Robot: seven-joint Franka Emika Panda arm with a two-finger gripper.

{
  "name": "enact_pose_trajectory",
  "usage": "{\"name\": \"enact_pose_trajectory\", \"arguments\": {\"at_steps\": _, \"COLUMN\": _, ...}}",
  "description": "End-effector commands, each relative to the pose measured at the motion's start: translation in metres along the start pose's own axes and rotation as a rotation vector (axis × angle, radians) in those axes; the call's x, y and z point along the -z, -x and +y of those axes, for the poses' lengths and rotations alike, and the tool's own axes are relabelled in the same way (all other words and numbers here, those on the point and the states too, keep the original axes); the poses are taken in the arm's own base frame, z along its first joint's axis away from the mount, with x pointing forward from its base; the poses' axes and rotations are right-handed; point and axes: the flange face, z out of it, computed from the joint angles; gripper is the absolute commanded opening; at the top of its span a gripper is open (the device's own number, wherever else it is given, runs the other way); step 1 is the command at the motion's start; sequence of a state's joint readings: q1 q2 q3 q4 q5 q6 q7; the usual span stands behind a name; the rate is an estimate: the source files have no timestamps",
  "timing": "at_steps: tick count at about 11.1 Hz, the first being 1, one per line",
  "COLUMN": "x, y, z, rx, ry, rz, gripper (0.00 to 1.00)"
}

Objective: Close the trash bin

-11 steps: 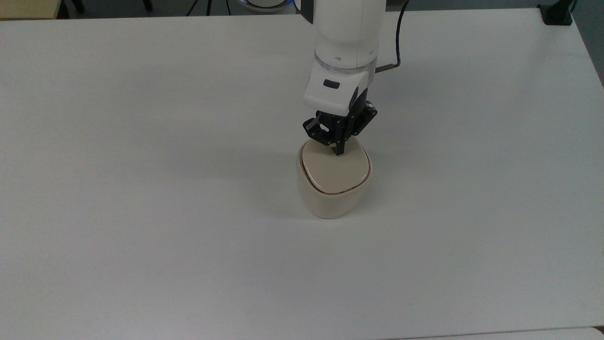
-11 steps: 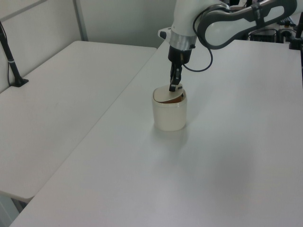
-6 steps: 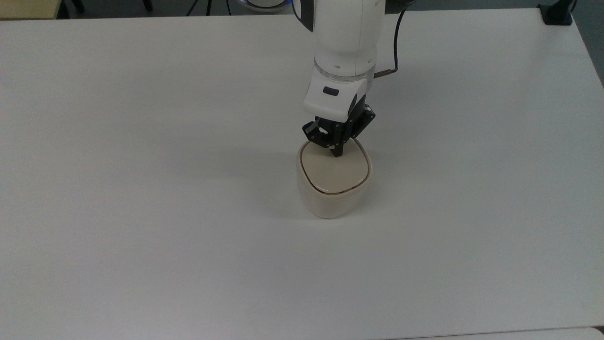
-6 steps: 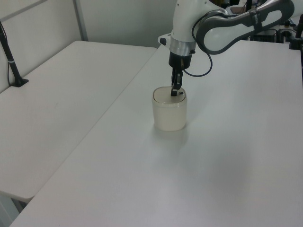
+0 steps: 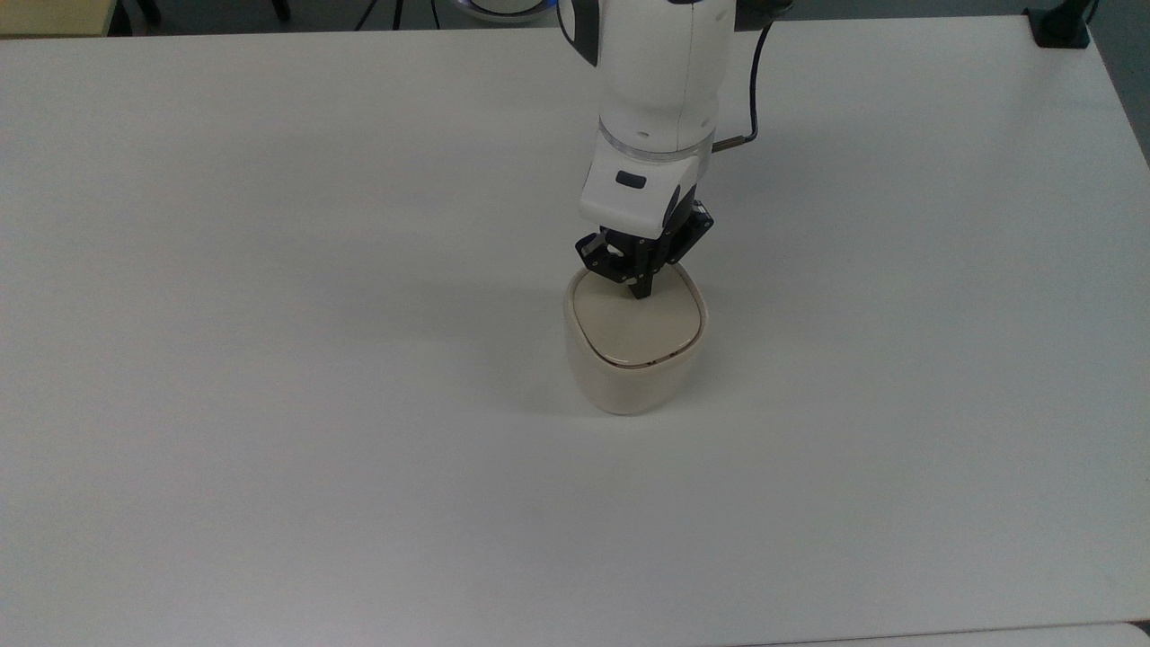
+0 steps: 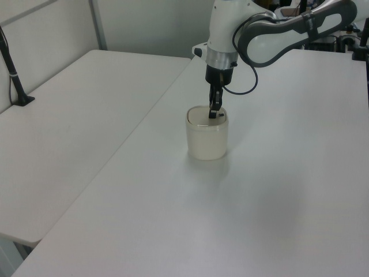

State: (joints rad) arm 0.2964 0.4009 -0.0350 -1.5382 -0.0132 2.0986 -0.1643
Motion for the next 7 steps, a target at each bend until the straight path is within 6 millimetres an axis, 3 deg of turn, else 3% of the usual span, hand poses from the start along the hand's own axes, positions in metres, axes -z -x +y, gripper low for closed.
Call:
{"name": "enact_pose_trajectory", "arguments": {"at_steps": 1, "x": 0.001, "y": 0.002, "z": 0.004, "rx": 0.000, "ry": 0.007, "rz": -0.025, "gripper": 0.00}}
{"name": "enact_pose_trajectory", "arguments": {"at_steps": 3, "x": 0.058, "y": 0.007, "z": 0.019, "rx": -0.140, "ry": 0.020, "rz": 0.056, "gripper": 0.00}}
{"name": "enact_pose_trajectory", "arguments": {"at_steps": 7, "x": 0.122, "y": 0.060, "z": 0.046, "rx": -0.223, "ry": 0.012, "rz": -0.117, "gripper": 0.00}}
